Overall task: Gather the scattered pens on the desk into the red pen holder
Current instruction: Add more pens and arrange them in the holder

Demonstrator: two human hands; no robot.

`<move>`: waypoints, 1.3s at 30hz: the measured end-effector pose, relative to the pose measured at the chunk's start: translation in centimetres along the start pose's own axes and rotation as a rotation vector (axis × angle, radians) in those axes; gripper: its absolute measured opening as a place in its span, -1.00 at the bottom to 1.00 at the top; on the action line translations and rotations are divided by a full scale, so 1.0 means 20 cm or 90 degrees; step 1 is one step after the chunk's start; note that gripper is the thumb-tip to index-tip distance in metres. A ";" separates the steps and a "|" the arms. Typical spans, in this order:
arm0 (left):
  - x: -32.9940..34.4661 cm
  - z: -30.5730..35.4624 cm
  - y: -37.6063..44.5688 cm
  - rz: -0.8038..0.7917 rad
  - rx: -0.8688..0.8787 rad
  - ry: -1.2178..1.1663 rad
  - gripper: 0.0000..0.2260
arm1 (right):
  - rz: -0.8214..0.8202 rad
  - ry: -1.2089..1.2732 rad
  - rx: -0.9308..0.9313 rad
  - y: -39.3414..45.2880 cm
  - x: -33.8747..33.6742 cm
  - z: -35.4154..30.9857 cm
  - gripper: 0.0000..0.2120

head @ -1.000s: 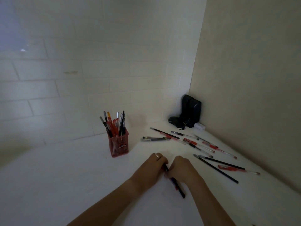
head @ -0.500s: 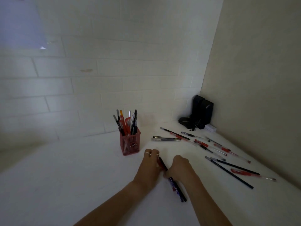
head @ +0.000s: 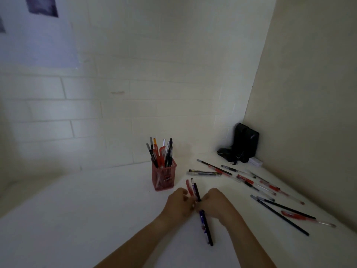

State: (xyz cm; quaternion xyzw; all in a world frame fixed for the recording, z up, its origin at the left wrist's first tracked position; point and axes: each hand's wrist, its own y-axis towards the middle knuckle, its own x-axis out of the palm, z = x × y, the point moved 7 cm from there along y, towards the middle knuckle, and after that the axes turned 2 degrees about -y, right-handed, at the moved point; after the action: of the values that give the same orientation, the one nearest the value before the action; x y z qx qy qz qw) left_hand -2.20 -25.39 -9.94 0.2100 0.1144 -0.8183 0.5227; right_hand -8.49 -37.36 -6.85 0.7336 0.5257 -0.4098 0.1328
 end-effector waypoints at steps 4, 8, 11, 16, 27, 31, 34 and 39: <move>-0.23 0.22 -0.01 0.100 0.152 -0.093 -0.87 | 0.052 0.095 -0.173 -0.04 -0.11 -0.25 -0.85; -0.54 0.52 -0.03 0.276 0.303 0.011 -0.81 | 0.153 0.191 -0.327 -0.04 -0.22 -0.51 -0.98; -0.72 0.62 -0.03 0.367 0.354 0.031 -0.96 | 0.244 0.270 -0.399 -0.02 -0.28 -0.64 -0.95; -0.80 0.49 0.08 0.387 0.290 0.096 -0.90 | 0.336 0.327 -0.371 0.06 -0.24 -0.69 -0.96; -0.74 0.29 0.16 0.405 0.232 -0.044 -0.77 | 0.284 0.056 -0.327 0.28 0.02 -0.67 -0.91; -0.79 0.31 0.15 0.471 0.217 -0.058 -0.75 | 0.297 -0.004 -0.296 0.32 0.01 -0.66 -0.89; -0.76 0.30 0.15 0.447 0.221 -0.101 -0.76 | 0.262 -0.029 -0.271 0.36 0.05 -0.64 -0.80; -0.67 0.24 0.20 0.382 0.193 0.100 -0.92 | 0.258 -0.019 -0.262 0.36 0.05 -0.63 -0.73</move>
State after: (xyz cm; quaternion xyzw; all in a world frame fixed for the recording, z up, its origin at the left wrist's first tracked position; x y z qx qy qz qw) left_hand 5.23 -18.20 0.71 0.3717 -0.0358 -0.6172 0.6926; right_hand 3.87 -31.74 -1.43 0.7752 0.4384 -0.2706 0.3657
